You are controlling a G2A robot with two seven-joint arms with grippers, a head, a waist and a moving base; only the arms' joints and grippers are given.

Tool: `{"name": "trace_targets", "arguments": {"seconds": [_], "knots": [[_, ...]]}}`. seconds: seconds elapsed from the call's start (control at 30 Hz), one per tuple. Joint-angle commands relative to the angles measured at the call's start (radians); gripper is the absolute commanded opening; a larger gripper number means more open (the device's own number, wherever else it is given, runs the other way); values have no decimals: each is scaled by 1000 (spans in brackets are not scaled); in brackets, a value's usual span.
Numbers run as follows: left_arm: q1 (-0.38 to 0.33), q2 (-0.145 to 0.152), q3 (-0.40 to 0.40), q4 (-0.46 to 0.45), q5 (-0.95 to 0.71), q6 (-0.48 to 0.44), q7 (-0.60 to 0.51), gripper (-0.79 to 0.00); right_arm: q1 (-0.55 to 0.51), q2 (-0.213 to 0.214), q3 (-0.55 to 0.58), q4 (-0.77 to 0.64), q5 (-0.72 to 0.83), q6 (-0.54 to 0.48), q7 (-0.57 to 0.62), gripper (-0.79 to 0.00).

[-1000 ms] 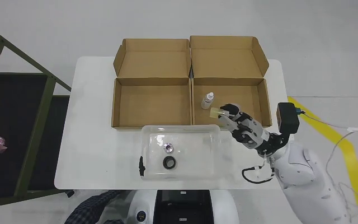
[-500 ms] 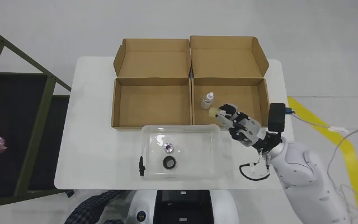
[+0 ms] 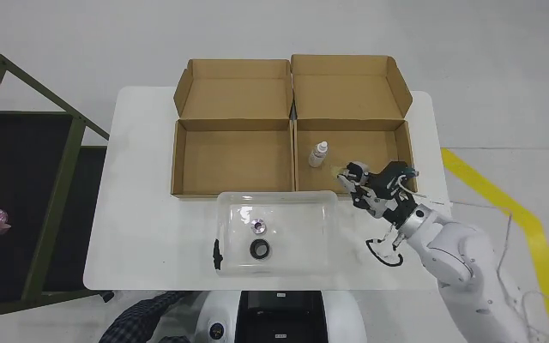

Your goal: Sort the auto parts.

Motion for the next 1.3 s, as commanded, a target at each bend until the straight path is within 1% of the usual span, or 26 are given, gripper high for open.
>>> {"name": "trace_targets", "arguments": {"seconds": [0.0, 0.23, 0.37, 0.67, 0.87, 1.27], "knots": [[0, 0, 0, 0, 0, 0, 0, 0, 13, 0, -8, 6, -19, 14, 42, -785], [0, 0, 0, 0, 0, 0, 0, 0, 104, -8, -70, 67, -35, 42, 164, -785], [0, 0, 0, 0, 0, 0, 0, 0, 171, -16, -116, 113, -71, 86, 223, -785], [0, 0, 0, 0, 0, 0, 0, 0, 308, -36, -213, 222, -119, 127, 309, -785], [0, 0, 0, 0, 0, 0, 0, 0, 381, -47, -257, 293, -150, 139, 376, -785], [0, 0, 0, 0, 0, 0, 0, 0, 477, -71, -325, 407, -131, 143, 460, -785]]}}
